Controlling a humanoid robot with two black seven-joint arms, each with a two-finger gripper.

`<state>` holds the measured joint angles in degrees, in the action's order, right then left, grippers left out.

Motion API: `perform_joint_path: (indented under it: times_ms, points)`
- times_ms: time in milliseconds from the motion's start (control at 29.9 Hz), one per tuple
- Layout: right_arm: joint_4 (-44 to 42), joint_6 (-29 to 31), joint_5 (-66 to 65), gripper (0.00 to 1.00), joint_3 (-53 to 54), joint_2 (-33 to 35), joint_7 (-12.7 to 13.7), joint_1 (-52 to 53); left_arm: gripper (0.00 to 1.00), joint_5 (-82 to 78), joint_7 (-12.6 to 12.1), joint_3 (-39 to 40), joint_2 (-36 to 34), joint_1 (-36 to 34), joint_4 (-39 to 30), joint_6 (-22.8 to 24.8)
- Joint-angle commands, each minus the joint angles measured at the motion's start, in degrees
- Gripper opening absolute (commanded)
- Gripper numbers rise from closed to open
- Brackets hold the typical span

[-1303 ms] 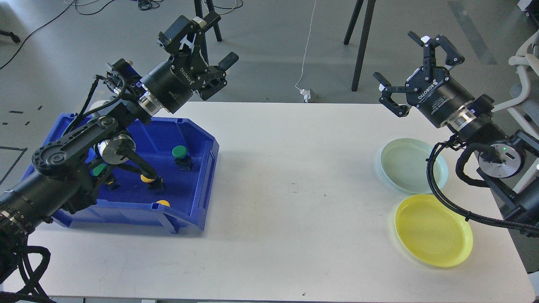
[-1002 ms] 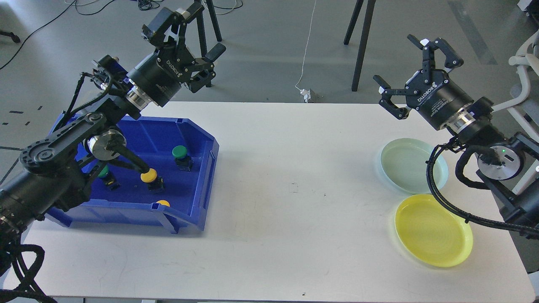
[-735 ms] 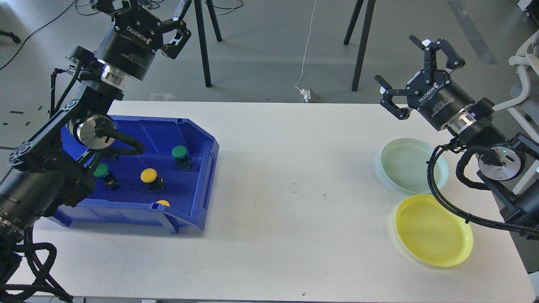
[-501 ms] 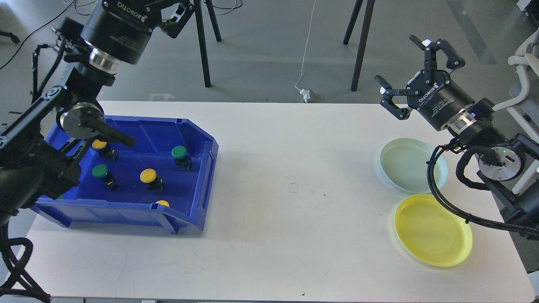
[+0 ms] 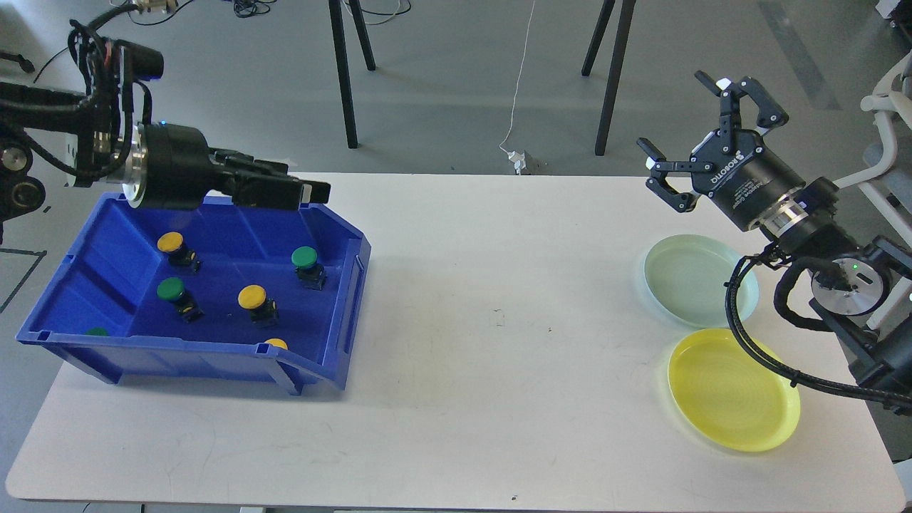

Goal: Pass button and place on color plate
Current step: 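Lower the left gripper into the blue bin toward a yellow button, then grasp the yellow button in the bin with the left gripper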

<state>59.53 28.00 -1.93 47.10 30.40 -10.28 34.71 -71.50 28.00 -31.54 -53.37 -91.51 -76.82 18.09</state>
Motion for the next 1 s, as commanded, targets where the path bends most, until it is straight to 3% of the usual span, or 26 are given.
perform_joint_path:
  times_ms: [0, 501, 969]
  points:
    - [-0.3, 0.0, 0.0, 1.00, 0.0, 0.1, 0.0, -0.6, 1.00, -2.9, 0.0, -2.6, 2.0, 2.0, 0.9, -0.3]
    - [-0.3, 0.0, 0.0, 1.00, -0.1, 0.1, 0.0, -1.8, 1.00, -3.2, 0.0, -2.5, 13.9, 17.5, 19.4, -2.6]
    - [-0.2, 0.0, 0.0, 1.00, -0.1, -0.2, -0.1, -3.0, 0.99, -4.1, 0.0, -2.6, 14.9, 19.8, 26.0, -3.5]
